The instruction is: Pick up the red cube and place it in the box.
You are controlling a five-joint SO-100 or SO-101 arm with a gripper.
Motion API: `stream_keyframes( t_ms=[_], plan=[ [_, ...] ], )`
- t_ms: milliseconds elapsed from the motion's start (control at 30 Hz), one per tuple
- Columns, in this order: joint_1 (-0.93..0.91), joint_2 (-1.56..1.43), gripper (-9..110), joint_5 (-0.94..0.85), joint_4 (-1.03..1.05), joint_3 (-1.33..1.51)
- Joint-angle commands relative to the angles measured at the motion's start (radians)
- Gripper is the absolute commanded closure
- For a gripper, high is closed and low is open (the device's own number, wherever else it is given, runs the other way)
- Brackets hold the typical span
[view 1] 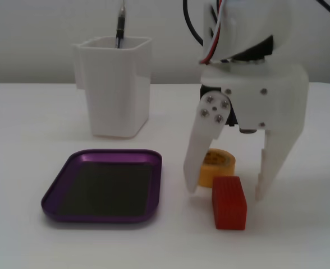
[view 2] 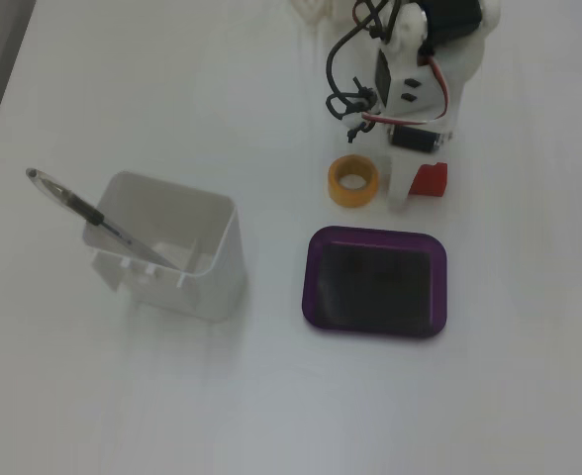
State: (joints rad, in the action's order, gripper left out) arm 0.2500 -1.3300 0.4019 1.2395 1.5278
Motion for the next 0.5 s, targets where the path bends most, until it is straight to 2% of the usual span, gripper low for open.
stream_keyframes(
  t_ms=[0, 267, 333, 467],
  plan=[
    [0.0, 0.008, 77, -0.003, -0.008, -0.028],
    [0.014, 0.028, 78, -0.037, -0.006, -0.034],
    [0.031, 0.028, 84, -0.06, -0.006, -0.035],
    [0.044, 0.028, 103, -0.057, -0.006, -0.038]
  ],
)
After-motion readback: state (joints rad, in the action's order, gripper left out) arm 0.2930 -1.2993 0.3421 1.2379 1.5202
